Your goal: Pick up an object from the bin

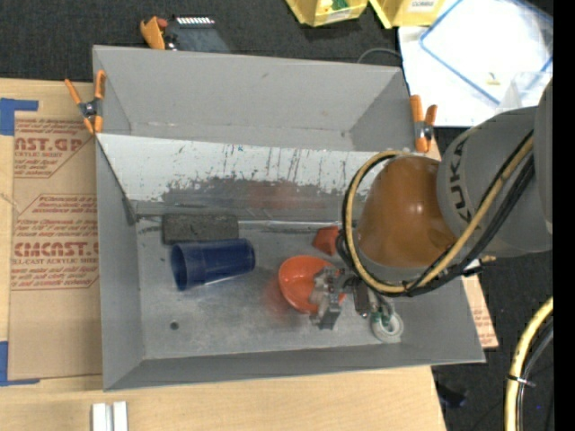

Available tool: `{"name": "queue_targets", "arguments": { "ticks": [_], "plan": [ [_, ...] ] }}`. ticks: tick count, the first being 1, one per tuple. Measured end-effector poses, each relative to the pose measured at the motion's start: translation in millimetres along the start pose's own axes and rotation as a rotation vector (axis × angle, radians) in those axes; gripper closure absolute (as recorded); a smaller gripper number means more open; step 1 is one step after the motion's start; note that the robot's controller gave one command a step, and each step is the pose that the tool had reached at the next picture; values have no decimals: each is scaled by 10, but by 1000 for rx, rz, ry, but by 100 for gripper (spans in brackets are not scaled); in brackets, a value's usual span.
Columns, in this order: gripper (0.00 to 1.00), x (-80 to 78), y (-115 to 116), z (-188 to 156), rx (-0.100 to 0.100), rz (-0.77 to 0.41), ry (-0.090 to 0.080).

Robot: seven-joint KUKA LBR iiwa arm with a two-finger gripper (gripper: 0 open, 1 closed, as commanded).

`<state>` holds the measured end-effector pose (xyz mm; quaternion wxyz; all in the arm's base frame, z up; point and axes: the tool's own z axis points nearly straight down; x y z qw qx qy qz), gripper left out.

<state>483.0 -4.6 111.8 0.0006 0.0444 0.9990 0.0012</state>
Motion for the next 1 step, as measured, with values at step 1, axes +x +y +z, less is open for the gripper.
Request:
{"name": "queue_targets", "arguments": {
  "ticks": [1],
  "plan": [
    [100, -15, 2, -226, -1, 0, -6]
  ]
}}
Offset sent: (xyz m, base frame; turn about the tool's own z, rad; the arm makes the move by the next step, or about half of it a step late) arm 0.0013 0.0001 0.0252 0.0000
